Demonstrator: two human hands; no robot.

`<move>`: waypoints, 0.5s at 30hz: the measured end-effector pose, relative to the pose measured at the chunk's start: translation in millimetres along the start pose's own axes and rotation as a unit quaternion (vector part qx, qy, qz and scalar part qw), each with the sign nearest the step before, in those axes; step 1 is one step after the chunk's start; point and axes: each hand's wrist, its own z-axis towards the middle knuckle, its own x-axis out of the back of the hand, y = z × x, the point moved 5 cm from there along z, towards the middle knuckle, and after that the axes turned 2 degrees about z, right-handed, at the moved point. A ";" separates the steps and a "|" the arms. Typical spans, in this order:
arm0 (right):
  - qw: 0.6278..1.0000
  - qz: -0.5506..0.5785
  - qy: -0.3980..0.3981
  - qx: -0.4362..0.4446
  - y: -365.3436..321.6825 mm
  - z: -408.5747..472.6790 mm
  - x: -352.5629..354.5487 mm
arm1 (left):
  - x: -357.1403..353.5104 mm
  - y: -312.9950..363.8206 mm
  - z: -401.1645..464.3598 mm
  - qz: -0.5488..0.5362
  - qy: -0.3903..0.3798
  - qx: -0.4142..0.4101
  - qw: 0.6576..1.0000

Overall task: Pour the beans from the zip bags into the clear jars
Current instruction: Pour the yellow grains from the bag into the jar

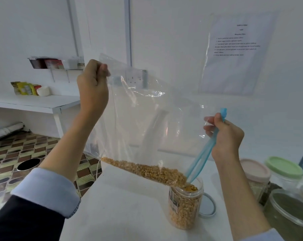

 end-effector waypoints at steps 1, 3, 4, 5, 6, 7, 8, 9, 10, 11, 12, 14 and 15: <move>1.000 -0.001 0.000 -0.003 0.3 0.8 0.8 | -0.5 2.0 0.4 0.003 -0.001 -0.002 1.000; 1.000 -0.001 0.003 -0.002 -0.4 2.4 2.6 | -1.6 5.0 0.7 0.010 -0.005 -0.002 1.000; 1.000 -0.002 0.001 -0.002 -0.8 2.7 2.8 | -2.0 5.8 0.7 0.014 -0.005 -0.001 1.000; 1.000 -0.004 -0.002 -0.004 -0.9 2.4 2.7 | -1.8 6.2 1.2 0.016 -0.005 0.000 1.000; 1.000 -0.006 -0.001 -0.004 -0.3 2.1 3.1 | -1.7 6.8 2.0 0.017 -0.006 0.000 1.000; 1.000 -0.006 0.005 0.000 0.2 1.8 3.7 | -1.8 7.1 2.9 0.017 -0.010 0.002 1.000; 1.000 -0.004 0.012 0.006 0.5 2.2 4.6 | -2.0 7.6 3.8 0.013 -0.017 0.003 1.000; 1.000 -0.005 0.014 0.012 0.2 2.2 4.6 | -2.5 8.7 4.3 0.009 -0.024 0.003 1.000; 1.000 -0.008 0.008 0.015 -0.1 1.9 3.2 | -2.7 10.3 5.0 0.007 -0.031 0.000 0.999; 1.000 -0.012 0.001 0.015 0.2 1.3 1.9 | -3.1 12.1 5.6 0.006 -0.042 -0.002 0.999; 1.000 -0.013 -0.002 0.014 0.9 0.9 1.2 | -3.6 13.1 6.2 0.005 -0.054 -0.001 0.999; 1.000 -0.006 0.010 0.019 0.9 1.4 3.4 | -3.4 13.0 6.6 -0.004 -0.071 0.005 0.997; 1.000 -0.003 0.013 0.021 0.2 1.6 4.8 | -2.6 11.8 6.6 -0.007 -0.075 0.009 0.997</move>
